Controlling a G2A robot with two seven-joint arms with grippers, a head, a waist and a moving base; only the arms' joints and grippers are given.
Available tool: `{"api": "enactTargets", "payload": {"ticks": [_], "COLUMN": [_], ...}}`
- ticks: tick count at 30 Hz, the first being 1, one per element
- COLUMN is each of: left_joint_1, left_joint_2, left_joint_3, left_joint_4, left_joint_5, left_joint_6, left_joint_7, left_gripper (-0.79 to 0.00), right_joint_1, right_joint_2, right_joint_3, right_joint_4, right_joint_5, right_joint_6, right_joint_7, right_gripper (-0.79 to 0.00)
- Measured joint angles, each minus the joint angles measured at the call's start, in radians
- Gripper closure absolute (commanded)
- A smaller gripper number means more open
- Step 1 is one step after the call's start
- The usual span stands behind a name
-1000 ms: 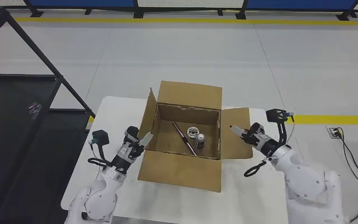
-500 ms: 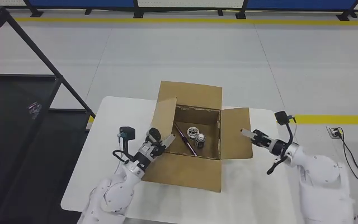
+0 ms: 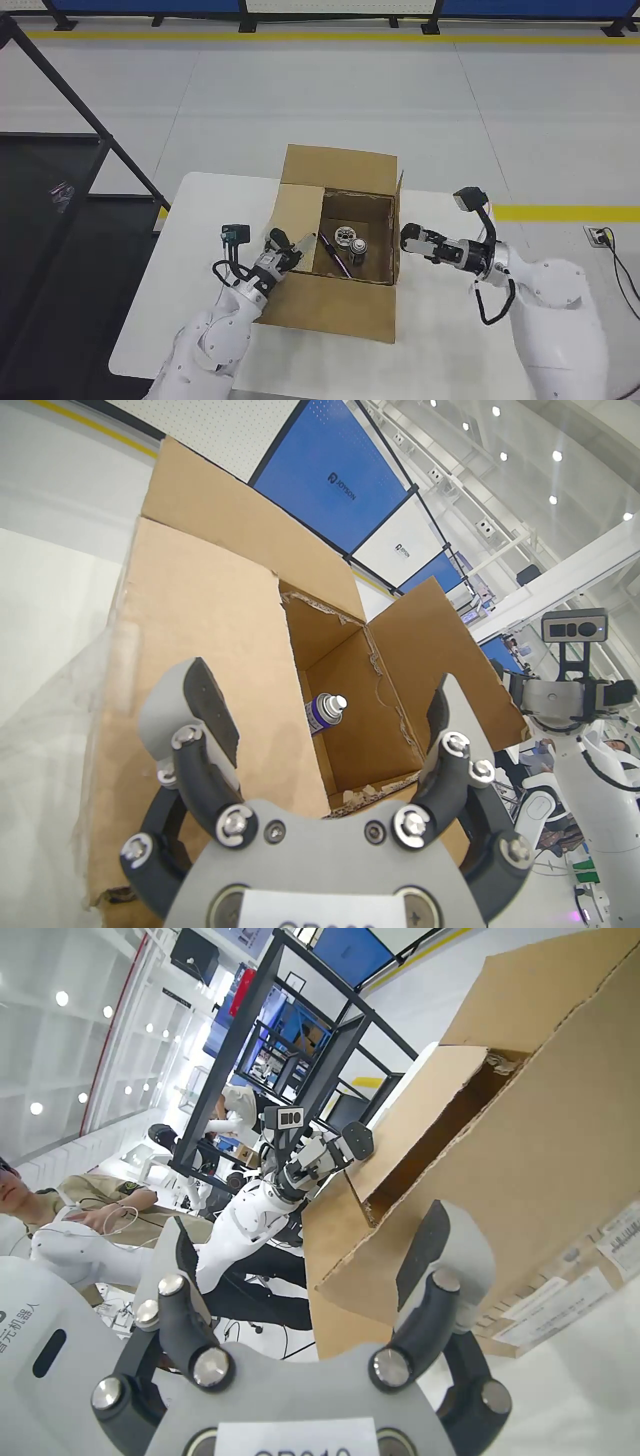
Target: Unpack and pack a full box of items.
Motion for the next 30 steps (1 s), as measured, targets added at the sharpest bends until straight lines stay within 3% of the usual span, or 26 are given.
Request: {"api": "enactTargets", "payload": {"ticks": [7,14,22,30], "left_joint_1": [-0.004,-0.002,0.014,0.087], "left_joint_2": [-0.003,-0.001,0.003,0.023], "left_joint_3": [-0.001,-0.020,-0.045,-0.167], "left_joint_4": [0.008,0.012,-0.010,-0.110], "left_joint_5": [-0.006,-0.017,-0.028,-0.042], "left_joint_6": [0.011,0.007,-0.020,-0.078], "left_joint_7": [0.012,0.011,0.015,0.028], "left_gripper": [-0.785,-0.785,-0.785,-0.785], "right_joint_1": [0.032,0.053,0.081,0.100], "right_joint_2": [-0.006,-0.011,-0.011,-0.004], "right_joint_3": [-0.127,-0.230,-0.295,-0.306], "right_joint_4": [0.043,0.082,0.135,0.162], "right_joint_5": [-0.116,-0.238,-0.259,-0.231], "right_joint_6": [-0.028,0.018,0.034,0.023], "right_joint_7": [-0.129,-0.229,-0.264,-0.283], "right_gripper": [-0.785,-0.785,-0.785,-0.785]}}
